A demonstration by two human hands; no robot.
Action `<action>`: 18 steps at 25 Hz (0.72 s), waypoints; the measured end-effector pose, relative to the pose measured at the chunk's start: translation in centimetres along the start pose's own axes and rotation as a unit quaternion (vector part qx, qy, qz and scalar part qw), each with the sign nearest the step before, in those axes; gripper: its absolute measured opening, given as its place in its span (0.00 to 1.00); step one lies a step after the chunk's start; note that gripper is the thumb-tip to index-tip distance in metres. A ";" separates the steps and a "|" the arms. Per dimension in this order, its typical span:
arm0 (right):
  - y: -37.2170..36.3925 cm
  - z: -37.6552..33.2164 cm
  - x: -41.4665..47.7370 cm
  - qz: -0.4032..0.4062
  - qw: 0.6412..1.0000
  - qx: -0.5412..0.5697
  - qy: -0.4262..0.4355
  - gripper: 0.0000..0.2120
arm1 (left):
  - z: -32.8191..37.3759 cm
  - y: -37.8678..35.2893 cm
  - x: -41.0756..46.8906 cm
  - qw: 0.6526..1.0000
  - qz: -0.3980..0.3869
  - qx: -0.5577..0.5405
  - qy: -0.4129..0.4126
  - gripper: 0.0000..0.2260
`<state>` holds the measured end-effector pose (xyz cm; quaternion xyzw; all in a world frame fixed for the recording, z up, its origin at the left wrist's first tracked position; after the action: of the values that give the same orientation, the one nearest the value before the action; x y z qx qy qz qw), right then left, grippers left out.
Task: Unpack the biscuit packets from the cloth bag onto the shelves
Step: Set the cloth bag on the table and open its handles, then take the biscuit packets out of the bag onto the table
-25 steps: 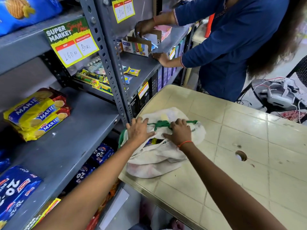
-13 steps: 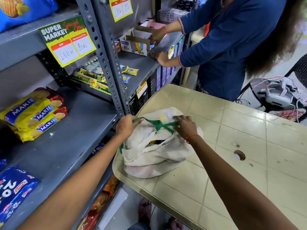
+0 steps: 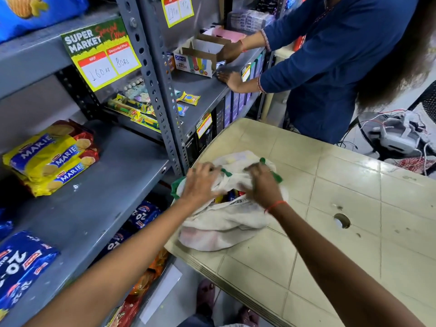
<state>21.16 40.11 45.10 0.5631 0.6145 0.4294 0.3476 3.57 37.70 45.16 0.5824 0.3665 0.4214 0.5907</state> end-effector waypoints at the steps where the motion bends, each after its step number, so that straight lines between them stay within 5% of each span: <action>1: -2.0 -1.7 -1.9 -0.058 0.993 -0.063 0.086 0.20 | 1.5 -1.1 0.6 0.998 -0.046 0.014 -0.035 0.32; 3: -3.2 -2.4 -4.3 -0.069 0.972 -0.132 0.182 0.18 | 1.3 -1.9 1.9 0.995 -0.093 0.010 -0.041 0.25; 6: -0.9 -1.1 -5.8 -0.005 0.965 -0.128 0.229 0.08 | -3.2 0.2 3.0 0.994 0.010 -0.102 0.034 0.11; 8: -0.7 0.9 -6.8 -0.044 0.971 -0.133 0.194 0.12 | -8.0 2.3 3.1 0.965 0.108 -0.181 0.159 0.07; 10: -1.3 3.3 -7.7 -0.108 0.971 -0.195 0.090 0.17 | -10.3 2.4 2.5 0.943 0.090 -0.213 0.240 0.08; 12: 0.0 3.7 -7.4 -0.055 0.981 -0.185 0.014 0.13 | -7.6 2.3 2.6 0.981 0.043 -0.122 0.146 0.11; 15: -0.1 0.1 -5.9 -0.039 0.991 -0.118 0.053 0.10 | 2.1 1.5 2.0 0.975 0.101 -0.010 -0.200 0.12; 16: -0.9 -1.5 -5.5 -0.051 0.987 -0.120 0.090 0.12 | 3.9 0.5 1.8 0.966 0.041 0.008 -0.256 0.09; 18: -2.6 -3.9 -5.8 -0.081 0.977 -0.131 0.146 0.14 | 3.4 -1.5 2.4 0.967 -0.114 0.026 -0.227 0.11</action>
<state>17.30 33.88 43.94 0.3922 0.6406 0.5542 0.3588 7.71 38.73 43.97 0.6324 0.2976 0.1989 0.6870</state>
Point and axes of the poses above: each hand's wrist, its own x-axis towards the middle knuckle, its own y-axis out of the back of the hand, z = x × y, the point moved 6 cm from there along x, towards the middle knuckle, and after that the axes turned 14 degrees about -y, right-handed, at the moved point
